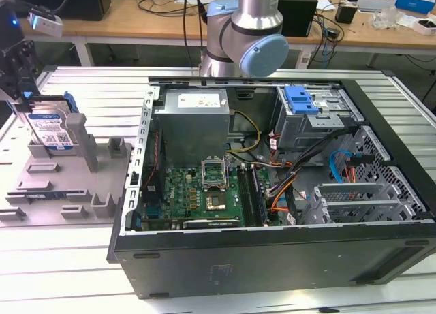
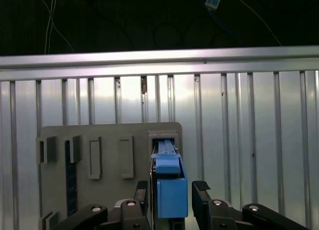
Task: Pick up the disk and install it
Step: 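Pick up the disk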
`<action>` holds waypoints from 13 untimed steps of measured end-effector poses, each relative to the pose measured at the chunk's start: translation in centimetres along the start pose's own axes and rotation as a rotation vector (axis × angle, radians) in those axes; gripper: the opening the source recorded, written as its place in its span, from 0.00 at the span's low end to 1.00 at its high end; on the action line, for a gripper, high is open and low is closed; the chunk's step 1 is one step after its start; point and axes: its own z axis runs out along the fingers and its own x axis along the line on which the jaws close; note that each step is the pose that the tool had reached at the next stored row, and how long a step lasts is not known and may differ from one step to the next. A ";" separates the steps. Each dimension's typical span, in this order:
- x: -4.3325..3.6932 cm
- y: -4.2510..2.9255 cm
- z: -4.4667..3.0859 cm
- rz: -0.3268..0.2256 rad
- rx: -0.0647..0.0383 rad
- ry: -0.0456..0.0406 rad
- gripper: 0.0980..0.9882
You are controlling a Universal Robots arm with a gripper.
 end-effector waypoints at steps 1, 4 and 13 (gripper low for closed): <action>0.00 0.00 0.10 0.000 0.000 0.0000 0.43; -0.01 0.00 0.36 0.000 0.000 0.0000 0.43; -0.02 0.05 0.99 0.000 0.000 0.0000 0.43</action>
